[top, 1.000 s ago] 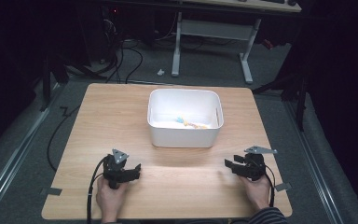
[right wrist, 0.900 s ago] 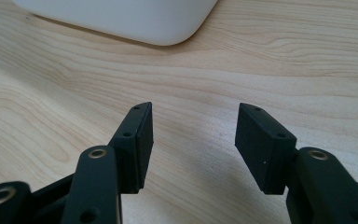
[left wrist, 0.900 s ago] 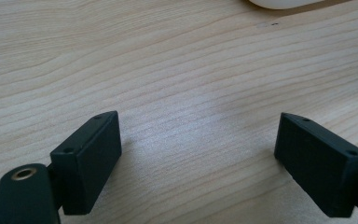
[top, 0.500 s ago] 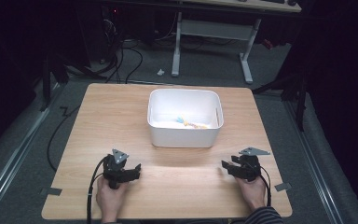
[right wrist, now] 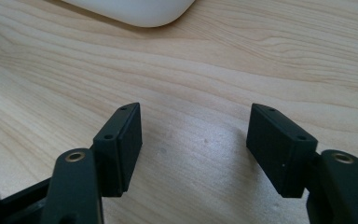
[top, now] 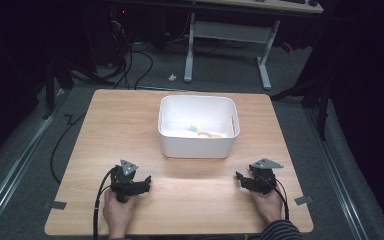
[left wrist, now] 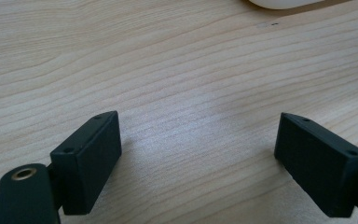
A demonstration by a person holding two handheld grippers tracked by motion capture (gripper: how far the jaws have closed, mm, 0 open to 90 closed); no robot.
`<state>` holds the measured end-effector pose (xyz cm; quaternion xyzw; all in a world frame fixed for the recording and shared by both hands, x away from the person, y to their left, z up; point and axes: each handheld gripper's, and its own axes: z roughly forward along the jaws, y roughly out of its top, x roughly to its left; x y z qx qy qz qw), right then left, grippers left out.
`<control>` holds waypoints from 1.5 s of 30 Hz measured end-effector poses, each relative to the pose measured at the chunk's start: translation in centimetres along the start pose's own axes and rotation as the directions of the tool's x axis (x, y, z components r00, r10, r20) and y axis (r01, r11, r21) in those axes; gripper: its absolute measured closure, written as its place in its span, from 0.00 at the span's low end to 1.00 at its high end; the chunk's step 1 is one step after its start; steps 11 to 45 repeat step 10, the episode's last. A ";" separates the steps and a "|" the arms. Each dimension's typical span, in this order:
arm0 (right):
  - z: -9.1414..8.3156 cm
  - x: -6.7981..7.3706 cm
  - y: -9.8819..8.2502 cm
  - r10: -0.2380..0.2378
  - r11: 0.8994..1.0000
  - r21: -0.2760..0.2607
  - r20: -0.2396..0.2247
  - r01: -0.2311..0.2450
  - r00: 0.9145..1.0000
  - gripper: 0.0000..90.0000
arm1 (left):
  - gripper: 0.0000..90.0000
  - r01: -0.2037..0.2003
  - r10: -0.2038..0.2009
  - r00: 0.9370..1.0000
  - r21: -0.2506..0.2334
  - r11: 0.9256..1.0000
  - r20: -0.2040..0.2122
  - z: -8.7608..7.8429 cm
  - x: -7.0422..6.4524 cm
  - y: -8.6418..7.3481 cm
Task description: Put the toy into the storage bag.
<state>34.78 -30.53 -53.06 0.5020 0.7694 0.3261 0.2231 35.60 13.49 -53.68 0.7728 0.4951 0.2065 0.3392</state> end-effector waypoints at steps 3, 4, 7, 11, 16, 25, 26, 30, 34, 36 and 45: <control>0.1 0.0 0.1 0.005 1.000 0.001 0.006 -0.005 1.000 0.39 | 0.17 0.000 0.000 1.000 0.000 1.000 0.000 0.0 0.0 0.0; 0.1 0.0 0.1 0.003 1.000 0.001 0.006 -0.003 1.000 0.39 | 0.17 0.000 0.000 1.000 0.000 1.000 0.000 0.0 0.0 0.0; 0.1 0.0 0.1 0.005 1.000 0.001 0.009 -0.005 1.000 0.39 | 0.17 0.000 0.000 1.000 0.000 1.000 0.000 0.0 0.0 0.0; 0.1 0.0 0.1 0.007 1.000 0.000 0.012 -0.007 1.000 0.38 | 0.17 0.000 0.000 1.000 0.000 1.000 0.000 0.0 0.0 0.0; 0.1 0.0 0.1 0.007 1.000 0.000 0.012 -0.007 1.000 0.38 | 0.17 0.000 0.000 1.000 0.000 1.000 0.000 0.0 0.0 0.0; 0.1 0.0 0.1 0.007 1.000 0.000 0.012 -0.007 1.000 0.38 | 0.17 0.000 0.000 1.000 0.000 1.000 0.000 0.0 0.0 0.0; 0.1 0.0 0.1 0.007 1.000 0.000 0.012 -0.007 1.000 0.38 | 0.17 0.000 0.000 1.000 0.000 1.000 0.000 0.0 0.0 0.0; 0.1 0.0 0.1 0.007 1.000 0.000 0.012 -0.007 1.000 0.38 | 0.17 0.000 0.000 1.000 0.000 1.000 0.000 0.0 0.0 0.0; 0.1 0.0 0.1 0.007 1.000 0.000 0.012 -0.007 1.000 0.38 | 0.17 0.000 0.000 1.000 0.000 1.000 0.000 0.0 0.0 0.0; 0.1 0.0 0.1 0.007 1.000 0.000 0.012 -0.007 1.000 0.38 | 0.17 0.000 0.000 1.000 0.000 1.000 0.000 0.0 0.0 0.0; 0.1 0.0 0.1 0.007 1.000 0.000 0.012 -0.007 1.000 0.38 | 0.17 0.000 0.000 1.000 0.000 1.000 0.000 0.0 0.0 0.0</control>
